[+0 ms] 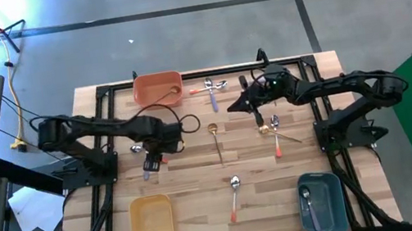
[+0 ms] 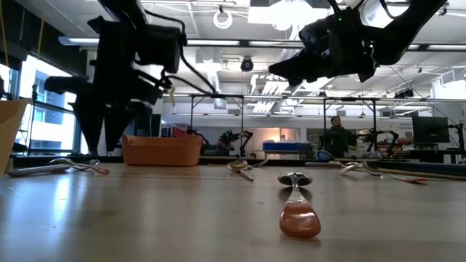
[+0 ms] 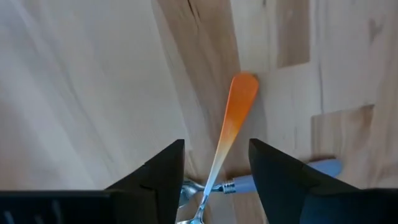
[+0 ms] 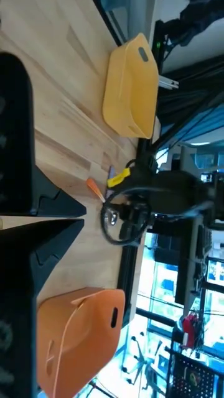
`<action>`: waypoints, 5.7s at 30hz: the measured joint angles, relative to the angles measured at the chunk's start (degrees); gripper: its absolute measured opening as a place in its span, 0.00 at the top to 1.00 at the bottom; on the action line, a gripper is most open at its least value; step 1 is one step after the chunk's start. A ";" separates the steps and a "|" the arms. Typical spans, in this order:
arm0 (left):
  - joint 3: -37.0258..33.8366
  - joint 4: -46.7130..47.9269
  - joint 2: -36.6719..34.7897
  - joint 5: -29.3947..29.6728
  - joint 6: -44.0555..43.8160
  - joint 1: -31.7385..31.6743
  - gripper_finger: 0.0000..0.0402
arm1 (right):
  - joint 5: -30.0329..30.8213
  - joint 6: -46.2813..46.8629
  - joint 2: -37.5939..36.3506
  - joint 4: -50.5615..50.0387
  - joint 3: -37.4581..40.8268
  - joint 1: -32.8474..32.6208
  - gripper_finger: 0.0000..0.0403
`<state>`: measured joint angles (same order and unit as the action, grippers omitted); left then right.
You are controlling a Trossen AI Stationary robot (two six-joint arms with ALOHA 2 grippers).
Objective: Sort silverware by color (type)
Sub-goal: Put the middle left orange spoon into the yellow bin, then put the top orange spoon into the yellow bin
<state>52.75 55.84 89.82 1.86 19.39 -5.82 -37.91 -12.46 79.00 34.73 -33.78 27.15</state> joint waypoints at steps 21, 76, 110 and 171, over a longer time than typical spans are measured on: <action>-6.59 -4.32 4.90 3.95 1.94 -0.32 0.95 | 2.24 1.86 -0.35 0.07 0.22 -1.67 1.00; 21.98 -1.05 5.03 -16.32 -111.01 40.39 0.99 | 13.44 2.16 -0.33 -13.61 0.17 -12.23 1.00; 7.60 -9.33 4.99 -14.59 -121.81 46.17 0.98 | 15.98 3.01 -0.33 -16.95 0.17 -20.16 1.00; -16.66 -79.63 -8.83 -1.39 -27.36 8.07 0.99 | 38.33 14.59 0.19 -24.15 -5.57 -1.84 0.70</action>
<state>36.09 -23.79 80.99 0.47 -7.98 2.25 0.42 2.14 79.19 10.58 -39.35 25.31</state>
